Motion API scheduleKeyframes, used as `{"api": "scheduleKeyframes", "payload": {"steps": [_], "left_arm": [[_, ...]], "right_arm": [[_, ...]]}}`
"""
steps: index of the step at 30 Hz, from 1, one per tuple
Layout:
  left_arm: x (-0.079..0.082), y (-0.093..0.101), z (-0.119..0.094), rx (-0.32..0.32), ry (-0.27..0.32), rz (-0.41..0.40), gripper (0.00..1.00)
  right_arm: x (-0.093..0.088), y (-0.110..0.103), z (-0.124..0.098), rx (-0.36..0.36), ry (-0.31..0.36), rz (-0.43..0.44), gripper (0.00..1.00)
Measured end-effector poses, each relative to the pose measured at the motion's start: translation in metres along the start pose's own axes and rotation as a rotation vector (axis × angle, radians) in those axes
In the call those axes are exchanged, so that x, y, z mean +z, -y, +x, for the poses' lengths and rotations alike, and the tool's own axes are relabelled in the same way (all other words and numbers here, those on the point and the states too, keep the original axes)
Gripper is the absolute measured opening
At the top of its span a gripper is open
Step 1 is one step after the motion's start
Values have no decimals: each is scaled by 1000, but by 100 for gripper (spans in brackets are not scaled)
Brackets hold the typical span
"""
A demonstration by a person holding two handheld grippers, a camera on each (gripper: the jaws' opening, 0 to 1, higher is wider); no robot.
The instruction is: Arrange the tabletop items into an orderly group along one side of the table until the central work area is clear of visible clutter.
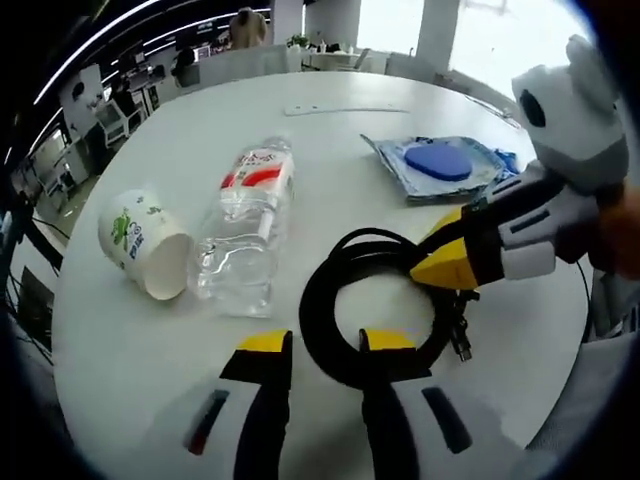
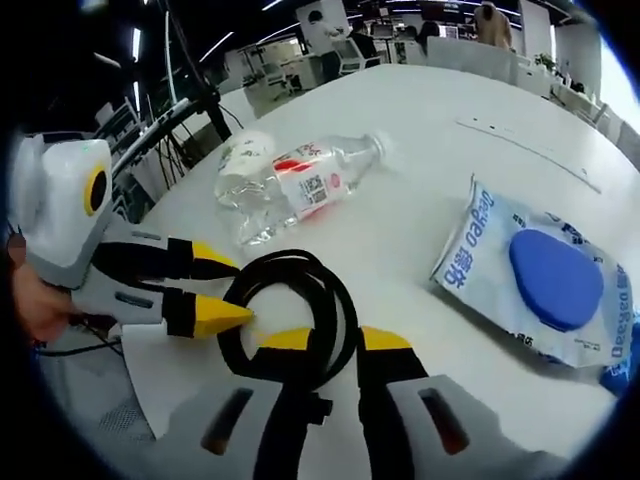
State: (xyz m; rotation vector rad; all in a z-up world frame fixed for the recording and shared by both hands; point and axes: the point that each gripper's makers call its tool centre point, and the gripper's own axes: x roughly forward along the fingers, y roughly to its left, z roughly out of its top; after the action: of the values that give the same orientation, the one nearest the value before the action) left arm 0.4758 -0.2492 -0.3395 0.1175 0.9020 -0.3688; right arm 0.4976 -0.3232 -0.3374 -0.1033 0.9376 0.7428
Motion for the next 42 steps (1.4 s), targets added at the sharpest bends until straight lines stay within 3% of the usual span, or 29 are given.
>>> {"api": "scheduleKeyframes", "payload": {"steps": [3, 6, 8, 12, 23, 35, 42], "left_arm": [[-1, 0, 1, 24, -14, 40, 20], [0, -5, 0, 37, -17, 6, 17], [0, -5, 1, 37, -14, -12, 15], [4, -6, 1, 43, -17, -13, 7], [8, -3, -4, 26, -2, -76, 4], [29, 14, -14, -4, 34, -67, 3], [44, 37, -15, -45, 50, -21, 3]], "right_arm": [[0, -2, 0, -9, 3, -6, 13], [0, -2, -1, -6, 8, 16, 11], [2, -6, -1, 15, 15, 35, 4], [3, -6, -2, 5, 18, 29, 3], [2, -7, -14, 20, 44, 90, 2], [8, 4, -39, -1, 96, 121, 2], [6, 19, -63, -27, 126, 151, 2]]}}
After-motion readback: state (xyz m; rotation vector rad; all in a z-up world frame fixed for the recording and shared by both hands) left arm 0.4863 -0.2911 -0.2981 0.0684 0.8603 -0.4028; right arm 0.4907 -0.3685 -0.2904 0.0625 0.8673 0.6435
